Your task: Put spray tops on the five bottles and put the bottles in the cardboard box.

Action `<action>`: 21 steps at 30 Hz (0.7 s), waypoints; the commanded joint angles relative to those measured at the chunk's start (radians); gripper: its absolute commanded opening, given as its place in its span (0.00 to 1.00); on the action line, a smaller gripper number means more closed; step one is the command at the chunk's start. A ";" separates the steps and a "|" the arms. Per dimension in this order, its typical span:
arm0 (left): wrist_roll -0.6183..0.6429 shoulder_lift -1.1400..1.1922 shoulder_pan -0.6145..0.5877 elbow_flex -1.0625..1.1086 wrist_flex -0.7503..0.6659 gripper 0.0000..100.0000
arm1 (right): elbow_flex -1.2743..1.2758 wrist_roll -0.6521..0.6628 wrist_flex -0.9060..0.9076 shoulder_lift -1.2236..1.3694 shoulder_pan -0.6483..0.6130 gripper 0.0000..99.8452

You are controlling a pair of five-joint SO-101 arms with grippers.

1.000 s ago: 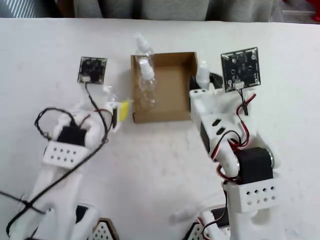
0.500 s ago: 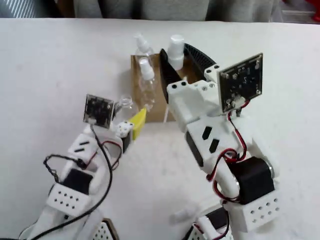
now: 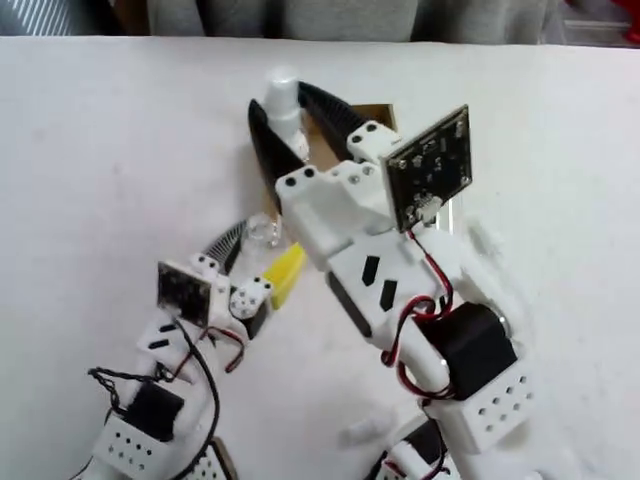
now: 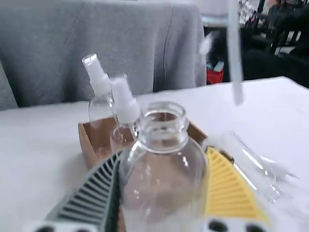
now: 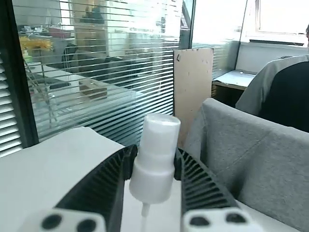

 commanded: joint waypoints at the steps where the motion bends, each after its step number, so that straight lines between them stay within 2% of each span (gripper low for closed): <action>1: -0.018 -0.099 0.027 -0.006 0.097 0.02 | -0.051 -0.008 -0.025 0.012 -0.030 0.02; 5: -0.100 -0.091 0.031 -0.006 0.104 0.02 | -0.044 -0.008 -0.064 0.013 -0.030 0.02; 13: -0.106 -0.088 0.031 -0.006 0.106 0.02 | -0.025 -0.008 -0.091 0.015 -0.030 0.02; 21: -0.106 -0.088 0.031 -0.006 0.133 0.02 | 0.144 -0.008 -0.248 0.002 -0.025 0.02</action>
